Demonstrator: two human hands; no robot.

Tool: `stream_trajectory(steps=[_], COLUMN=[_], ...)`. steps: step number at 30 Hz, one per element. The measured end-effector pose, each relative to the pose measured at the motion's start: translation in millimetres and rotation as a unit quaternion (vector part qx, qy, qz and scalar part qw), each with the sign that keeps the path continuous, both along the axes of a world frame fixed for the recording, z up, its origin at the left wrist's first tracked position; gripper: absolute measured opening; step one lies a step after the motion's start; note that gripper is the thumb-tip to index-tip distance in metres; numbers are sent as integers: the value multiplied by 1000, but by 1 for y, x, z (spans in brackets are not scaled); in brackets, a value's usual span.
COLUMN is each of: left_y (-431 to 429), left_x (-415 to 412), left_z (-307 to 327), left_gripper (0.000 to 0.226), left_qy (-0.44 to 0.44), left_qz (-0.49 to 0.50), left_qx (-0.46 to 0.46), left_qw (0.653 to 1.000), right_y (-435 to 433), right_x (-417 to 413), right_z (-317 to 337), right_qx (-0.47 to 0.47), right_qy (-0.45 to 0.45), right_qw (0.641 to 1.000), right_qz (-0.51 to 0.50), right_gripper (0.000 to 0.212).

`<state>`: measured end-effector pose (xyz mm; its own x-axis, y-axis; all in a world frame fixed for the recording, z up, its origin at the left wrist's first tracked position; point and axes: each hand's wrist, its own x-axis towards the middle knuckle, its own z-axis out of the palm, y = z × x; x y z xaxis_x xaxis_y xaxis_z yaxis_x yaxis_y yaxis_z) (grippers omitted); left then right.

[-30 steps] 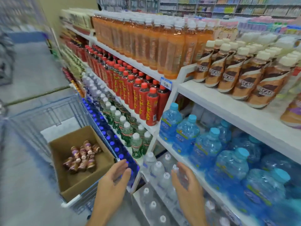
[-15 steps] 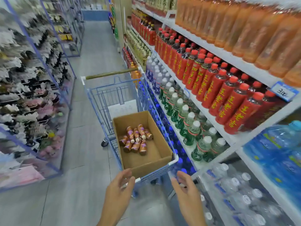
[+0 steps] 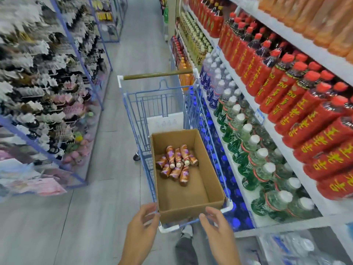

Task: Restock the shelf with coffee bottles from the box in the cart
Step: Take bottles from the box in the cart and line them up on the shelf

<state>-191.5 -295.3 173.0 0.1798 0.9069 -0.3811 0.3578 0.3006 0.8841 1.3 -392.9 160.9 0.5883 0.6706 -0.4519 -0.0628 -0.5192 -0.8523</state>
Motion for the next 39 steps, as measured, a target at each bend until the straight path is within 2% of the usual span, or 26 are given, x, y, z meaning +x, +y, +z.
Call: stream_trajectory(steps=[7,12,15,18,20,28,31,34,37,39], left_y=[67,112,142,180,205,270,274,272,270,269], left_x=[71,116,131,149,163,215,218,227,242,247], left_z=[-24,-52,-87,-131,-165,-300,-356,-373,-377,-384], left_gripper=[23,29,31,41,43,47,52,56,61,68], left_qy=[36,68,119,168,174,214,278,367,392,382], left_qz=[-12,-38,-68,-138,-175,-228,-240,-285,-269,-240], left_qx=[-27,-46,-71,-97,-124,-192,-183,-106,-125,-160], left_qw=[999,996,988,971,961,930,912,879,871,878], right_y=[76,123,136,148,153,167,168,167,168,169], right_x=[60,92,102,107,108,105,100,94,92,92], right_z=[-20,-31,-37,-50,-64,-116,-134,-149,-155,-156], right_qx=[-49,-64,-95,-132,-155,-195,-209,-230,-249,-253], right_qy=[12,5,12,13,21,67,85,89,103,111], right_qw=[996,994,991,988,985,978,974,969,963,961], right_qz=[73,91,89,81,72,-11,-25,-12,7,7], right_gripper=[35,28,35,42,43,28,25,26,28,28])
